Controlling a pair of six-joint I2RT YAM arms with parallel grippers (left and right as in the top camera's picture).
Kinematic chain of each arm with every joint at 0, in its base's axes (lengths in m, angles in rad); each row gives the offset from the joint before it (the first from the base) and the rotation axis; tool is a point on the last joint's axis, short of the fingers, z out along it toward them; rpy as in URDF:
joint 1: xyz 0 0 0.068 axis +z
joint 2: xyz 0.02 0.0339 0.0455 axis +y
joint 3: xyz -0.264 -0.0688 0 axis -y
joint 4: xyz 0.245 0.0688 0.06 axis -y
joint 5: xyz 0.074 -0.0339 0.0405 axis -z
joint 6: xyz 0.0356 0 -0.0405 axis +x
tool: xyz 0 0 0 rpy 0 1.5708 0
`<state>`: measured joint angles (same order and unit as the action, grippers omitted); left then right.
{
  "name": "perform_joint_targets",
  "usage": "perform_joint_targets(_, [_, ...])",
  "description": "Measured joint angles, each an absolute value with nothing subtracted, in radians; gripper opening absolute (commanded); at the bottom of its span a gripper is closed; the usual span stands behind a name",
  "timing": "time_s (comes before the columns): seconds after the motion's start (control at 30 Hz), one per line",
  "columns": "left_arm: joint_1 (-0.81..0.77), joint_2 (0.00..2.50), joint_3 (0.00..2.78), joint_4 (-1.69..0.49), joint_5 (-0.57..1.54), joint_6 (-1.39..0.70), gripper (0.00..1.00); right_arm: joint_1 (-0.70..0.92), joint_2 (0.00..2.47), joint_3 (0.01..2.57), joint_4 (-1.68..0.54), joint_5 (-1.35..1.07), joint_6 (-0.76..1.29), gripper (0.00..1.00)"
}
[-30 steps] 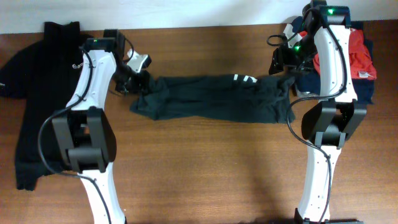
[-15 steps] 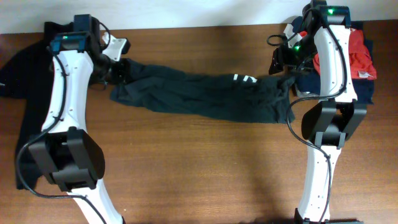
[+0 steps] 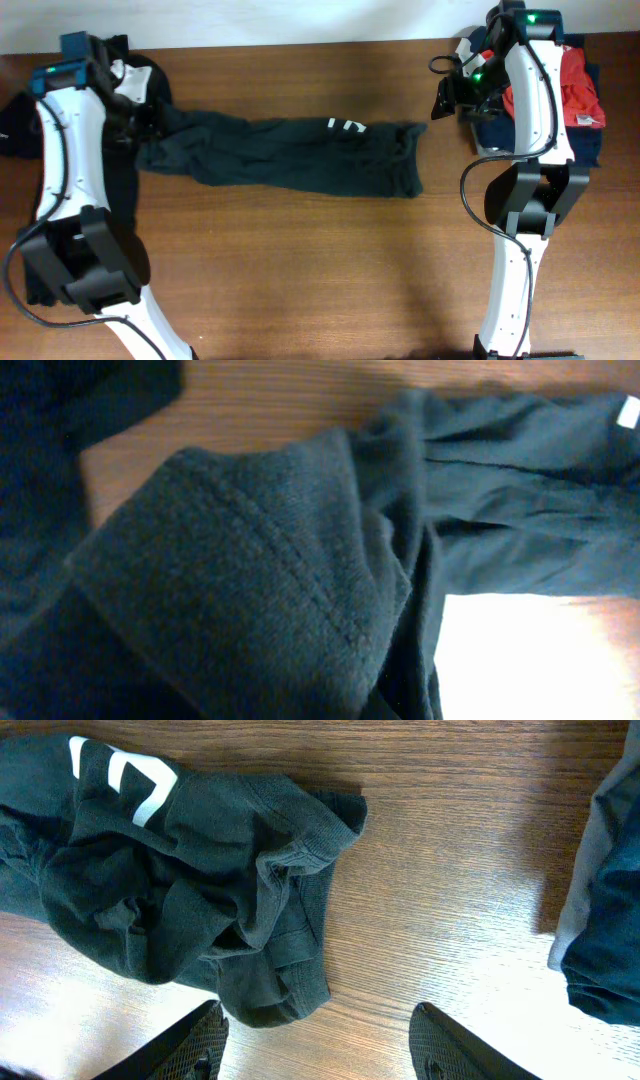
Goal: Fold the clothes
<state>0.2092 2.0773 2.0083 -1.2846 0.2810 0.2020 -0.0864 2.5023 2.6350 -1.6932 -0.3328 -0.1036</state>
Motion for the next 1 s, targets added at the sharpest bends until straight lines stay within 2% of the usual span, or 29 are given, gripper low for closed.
perform_joint_targets(0.43, [-0.092,2.077,2.008,-1.154,0.284,0.202,0.01,-0.057,2.502,2.635,-1.693,-0.335,-0.104,0.63])
perform_joint_targets(0.73, [-0.195,2.147,2.012,-1.13,0.284,0.194,0.01,-0.056,2.502,2.635,-1.693,-0.335,-0.104,0.63])
perform_joint_targets(0.77, [-0.208,2.172,2.012,-1.124,0.284,0.193,0.09,-0.056,2.502,2.635,-1.693,-0.335,-0.104,0.63])
perform_joint_targets(0.8, [-0.216,2.187,2.012,-1.12,0.284,0.194,0.25,-0.056,2.502,2.635,-1.693,-0.335,-0.104,0.63])
perform_joint_targets(0.9, [-0.244,2.236,2.012,-1.096,0.284,0.187,0.93,-0.056,2.502,2.635,-1.693,-0.335,-0.104,0.63])
perform_joint_targets(0.93, [-0.255,2.251,2.012,-1.086,0.284,0.187,0.99,-0.056,2.502,2.635,-1.693,-0.335,-0.104,0.63])
perform_joint_targets(1.0, [-0.274,2.27,2.012,-1.061,0.284,0.187,0.99,-0.056,2.502,2.635,-1.693,-0.335,-0.104,0.63])
